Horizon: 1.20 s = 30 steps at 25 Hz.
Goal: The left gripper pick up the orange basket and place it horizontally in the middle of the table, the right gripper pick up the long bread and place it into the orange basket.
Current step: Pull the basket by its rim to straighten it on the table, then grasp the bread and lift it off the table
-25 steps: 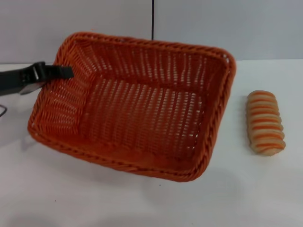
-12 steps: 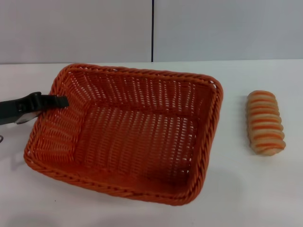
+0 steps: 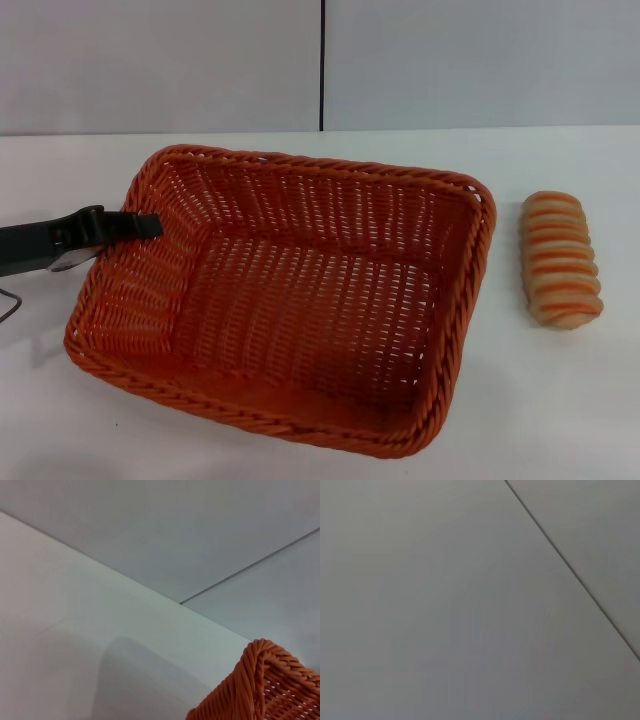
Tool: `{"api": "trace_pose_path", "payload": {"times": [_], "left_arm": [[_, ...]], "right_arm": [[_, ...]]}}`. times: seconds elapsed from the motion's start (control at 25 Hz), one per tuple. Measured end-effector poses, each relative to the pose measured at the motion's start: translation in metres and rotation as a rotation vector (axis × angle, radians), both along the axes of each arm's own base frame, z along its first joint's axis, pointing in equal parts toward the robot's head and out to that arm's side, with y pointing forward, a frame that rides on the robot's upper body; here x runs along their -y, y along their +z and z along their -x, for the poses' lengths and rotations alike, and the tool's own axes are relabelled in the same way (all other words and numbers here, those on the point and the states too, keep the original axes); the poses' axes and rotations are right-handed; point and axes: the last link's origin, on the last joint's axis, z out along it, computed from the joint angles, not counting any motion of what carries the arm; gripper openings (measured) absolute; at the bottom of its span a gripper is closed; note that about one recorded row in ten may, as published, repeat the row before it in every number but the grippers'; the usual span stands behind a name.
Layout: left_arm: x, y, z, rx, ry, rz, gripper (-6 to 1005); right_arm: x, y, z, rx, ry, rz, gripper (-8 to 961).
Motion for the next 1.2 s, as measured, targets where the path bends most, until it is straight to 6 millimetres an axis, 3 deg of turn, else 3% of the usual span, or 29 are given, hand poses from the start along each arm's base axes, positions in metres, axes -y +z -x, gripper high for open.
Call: {"api": "trace_pose_path", "payload": {"times": [0.4,0.6,0.72,1.04,1.2], "left_arm": [[-0.006,-0.006,0.000,0.000,-0.003,0.086,229],[-0.009,-0.004,0.000,-0.018,-0.006,0.085,363],[-0.013,0.005,0.002,-0.022,-0.003,0.058,443],[-0.024,0.040,0.008,-0.047,-0.032,-0.059,460],[-0.032,0.057,0.005,-0.039,-0.108,-0.182,461]], "right_arm": [[-0.008,0.004,0.000,0.010,-0.008,0.009,758],[-0.010,0.004,0.000,0.012,-0.019,0.018,758],[-0.011,0.005,0.000,0.019,-0.019,0.026,757],[-0.008,0.008,-0.002,-0.003,0.000,0.042,757],[-0.007,0.020,0.005,-0.028,0.078,0.121,758]]}}
